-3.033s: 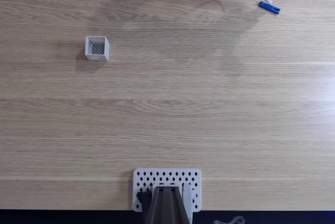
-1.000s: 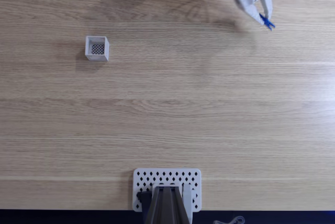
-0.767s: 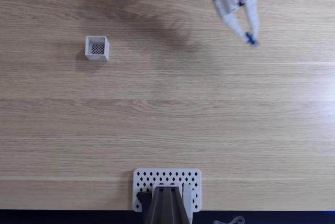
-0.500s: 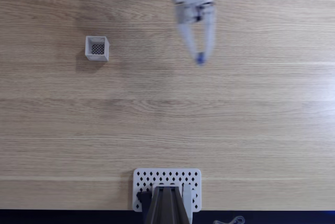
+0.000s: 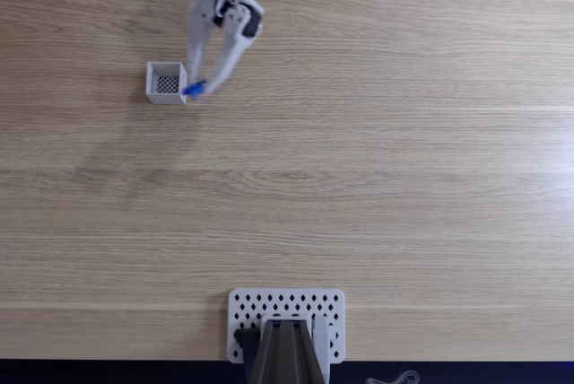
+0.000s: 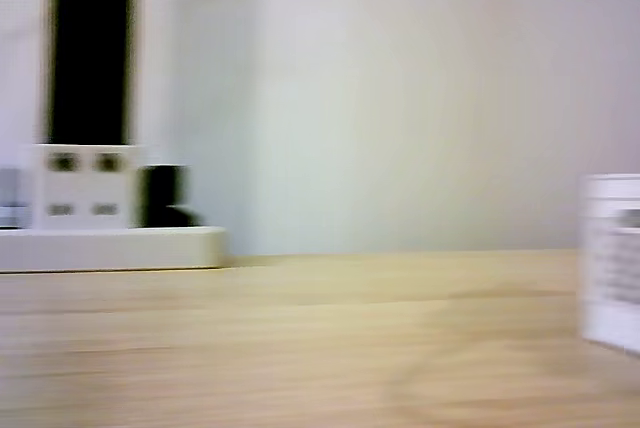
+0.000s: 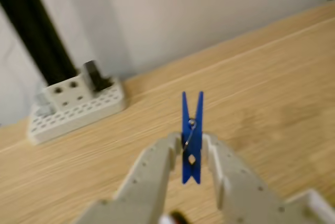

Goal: Grasp a peg and put it in the crate.

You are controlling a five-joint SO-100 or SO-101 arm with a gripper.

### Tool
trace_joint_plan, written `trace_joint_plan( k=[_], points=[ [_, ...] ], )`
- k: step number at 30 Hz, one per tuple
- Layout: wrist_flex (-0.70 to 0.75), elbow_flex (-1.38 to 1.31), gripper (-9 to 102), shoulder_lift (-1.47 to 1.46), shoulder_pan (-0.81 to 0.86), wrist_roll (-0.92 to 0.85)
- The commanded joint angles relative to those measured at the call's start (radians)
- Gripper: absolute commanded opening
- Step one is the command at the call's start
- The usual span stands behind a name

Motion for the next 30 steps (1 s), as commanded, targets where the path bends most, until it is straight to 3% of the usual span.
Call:
trace_joint_plan(
  k=[1,9,30],
  points=[
    [-0.164,-0.009,-1,-0.074,0.054,0.008],
    [-0.322,-0.025,-1,-0.262,0.176,0.005],
    [-0.316,-0.006,1,-0.351,0.230,0.000]
  ],
)
